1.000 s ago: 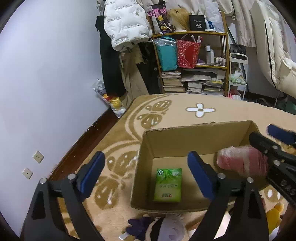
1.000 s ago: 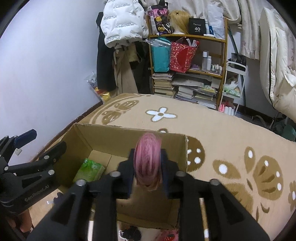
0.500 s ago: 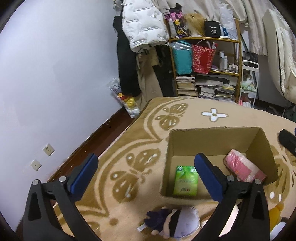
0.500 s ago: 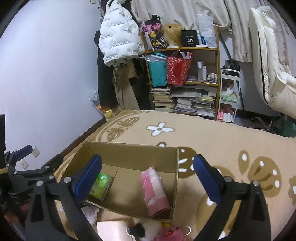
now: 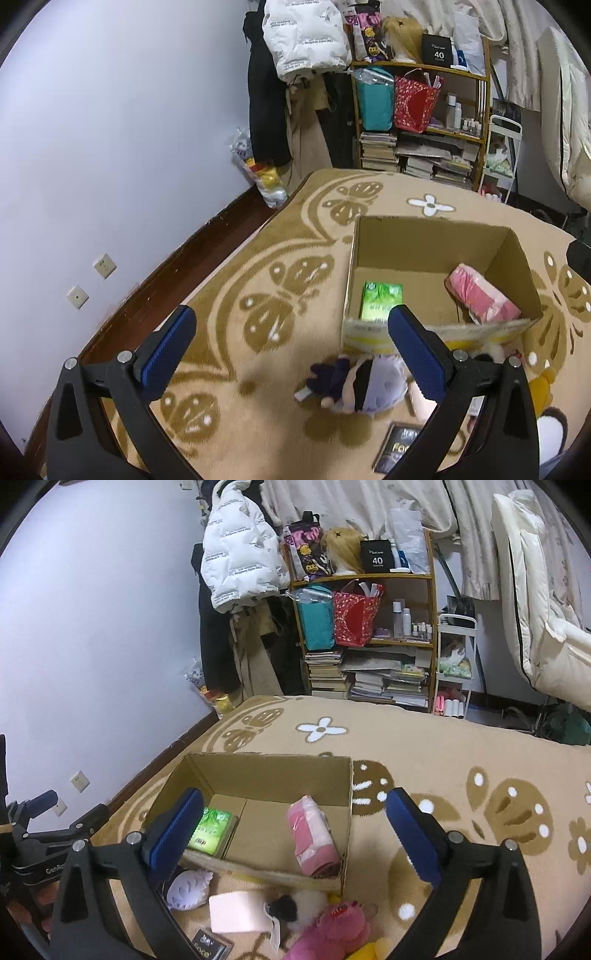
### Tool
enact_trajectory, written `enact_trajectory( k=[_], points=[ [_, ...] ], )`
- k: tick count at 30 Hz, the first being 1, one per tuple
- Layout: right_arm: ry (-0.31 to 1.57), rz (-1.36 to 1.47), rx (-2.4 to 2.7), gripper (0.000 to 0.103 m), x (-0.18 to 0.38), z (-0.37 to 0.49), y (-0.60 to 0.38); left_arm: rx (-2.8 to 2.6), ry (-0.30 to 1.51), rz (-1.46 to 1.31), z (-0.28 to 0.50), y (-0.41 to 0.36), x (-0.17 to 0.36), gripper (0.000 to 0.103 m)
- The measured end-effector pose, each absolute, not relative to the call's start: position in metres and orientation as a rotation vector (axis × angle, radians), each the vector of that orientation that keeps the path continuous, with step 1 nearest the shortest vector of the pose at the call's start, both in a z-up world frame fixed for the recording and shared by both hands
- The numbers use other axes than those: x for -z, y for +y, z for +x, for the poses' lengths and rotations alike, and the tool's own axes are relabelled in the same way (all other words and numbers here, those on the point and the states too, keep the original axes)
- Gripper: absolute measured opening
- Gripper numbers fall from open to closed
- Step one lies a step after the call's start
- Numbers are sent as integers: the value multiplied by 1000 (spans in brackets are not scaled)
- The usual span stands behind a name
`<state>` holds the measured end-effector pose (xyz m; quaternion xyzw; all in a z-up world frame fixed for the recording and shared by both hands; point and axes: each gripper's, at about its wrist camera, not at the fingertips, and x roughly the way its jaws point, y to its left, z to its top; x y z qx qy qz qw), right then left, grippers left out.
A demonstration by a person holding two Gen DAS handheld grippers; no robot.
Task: Organize soft objects
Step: 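Open the right tool to drop the pink roll into the box, then grasp the black Face tissue pack with the left tool while the right tool grasps the yellow plush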
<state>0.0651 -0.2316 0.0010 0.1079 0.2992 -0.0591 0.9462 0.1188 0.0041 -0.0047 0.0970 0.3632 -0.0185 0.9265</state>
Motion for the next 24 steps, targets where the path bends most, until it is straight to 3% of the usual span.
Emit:
enact_trajectory(
  k=[16,20,24],
  points=[
    [733,217,139,103,23,25,-228,88,926,104,88,15,33,103],
    [786,256,146,94,38,19,-234,94,954,118,85,9,42,103],
    [822,290,168,93,53,12,-241,105,985,144,82,1,53,103]
  ],
)
